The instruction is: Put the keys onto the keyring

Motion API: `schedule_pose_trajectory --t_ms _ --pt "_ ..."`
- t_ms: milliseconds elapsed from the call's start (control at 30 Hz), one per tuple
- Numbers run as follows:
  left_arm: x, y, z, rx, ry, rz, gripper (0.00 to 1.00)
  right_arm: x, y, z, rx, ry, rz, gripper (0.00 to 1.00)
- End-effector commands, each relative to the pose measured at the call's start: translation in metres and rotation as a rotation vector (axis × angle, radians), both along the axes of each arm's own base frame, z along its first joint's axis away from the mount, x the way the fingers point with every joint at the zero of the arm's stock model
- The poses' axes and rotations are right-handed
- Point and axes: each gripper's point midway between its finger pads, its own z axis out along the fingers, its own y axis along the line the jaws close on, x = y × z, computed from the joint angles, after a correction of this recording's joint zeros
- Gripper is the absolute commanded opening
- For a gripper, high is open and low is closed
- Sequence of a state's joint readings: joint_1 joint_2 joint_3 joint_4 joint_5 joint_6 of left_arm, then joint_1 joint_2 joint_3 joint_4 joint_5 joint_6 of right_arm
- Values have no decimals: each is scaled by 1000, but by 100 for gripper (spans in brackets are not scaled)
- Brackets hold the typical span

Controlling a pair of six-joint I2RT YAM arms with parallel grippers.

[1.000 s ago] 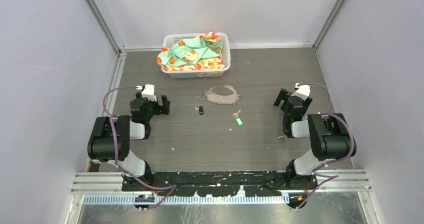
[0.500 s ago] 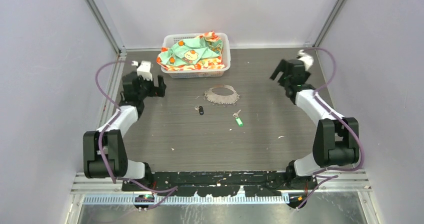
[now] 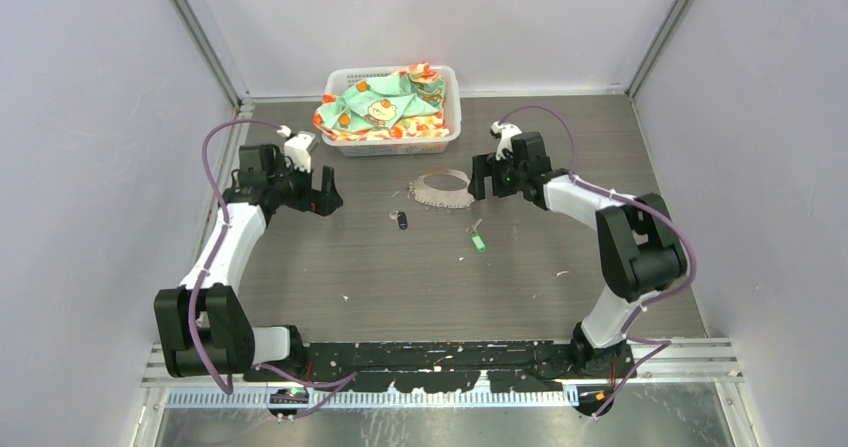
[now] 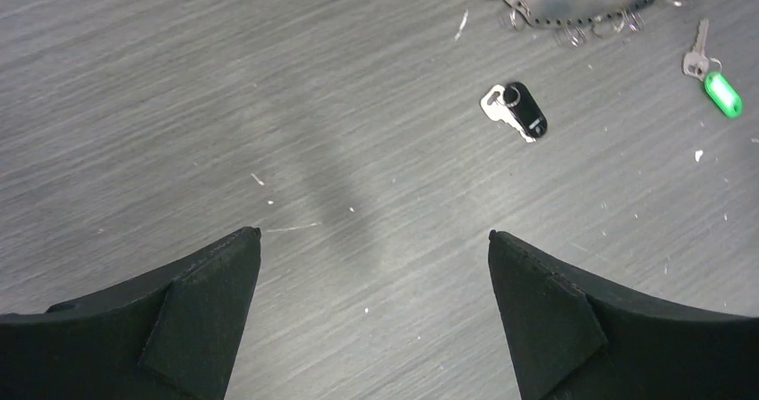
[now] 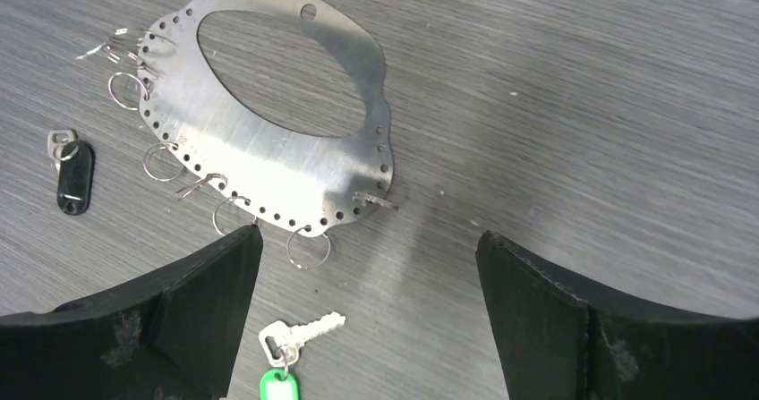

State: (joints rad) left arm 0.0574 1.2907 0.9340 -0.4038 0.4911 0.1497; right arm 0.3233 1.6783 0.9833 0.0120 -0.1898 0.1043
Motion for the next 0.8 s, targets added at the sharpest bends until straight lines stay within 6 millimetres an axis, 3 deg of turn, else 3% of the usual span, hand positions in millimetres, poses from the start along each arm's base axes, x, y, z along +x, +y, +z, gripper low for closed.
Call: schedule_pose_trajectory --t_ms 0,233,433,767 --pt "-14 -10 20 -30 -17 -75 100 8 25 7 41 10 148 93" --pt "-20 -10 26 -15 -24 -96 100 22 30 -7 18 47 180 89" --pt "-20 -12 34 -21 -35 -108 100 28 32 -23 -9 84 209 77" --pt "-21 -14 42 -23 -39 -125 99 24 35 -31 -12 133 212 73"
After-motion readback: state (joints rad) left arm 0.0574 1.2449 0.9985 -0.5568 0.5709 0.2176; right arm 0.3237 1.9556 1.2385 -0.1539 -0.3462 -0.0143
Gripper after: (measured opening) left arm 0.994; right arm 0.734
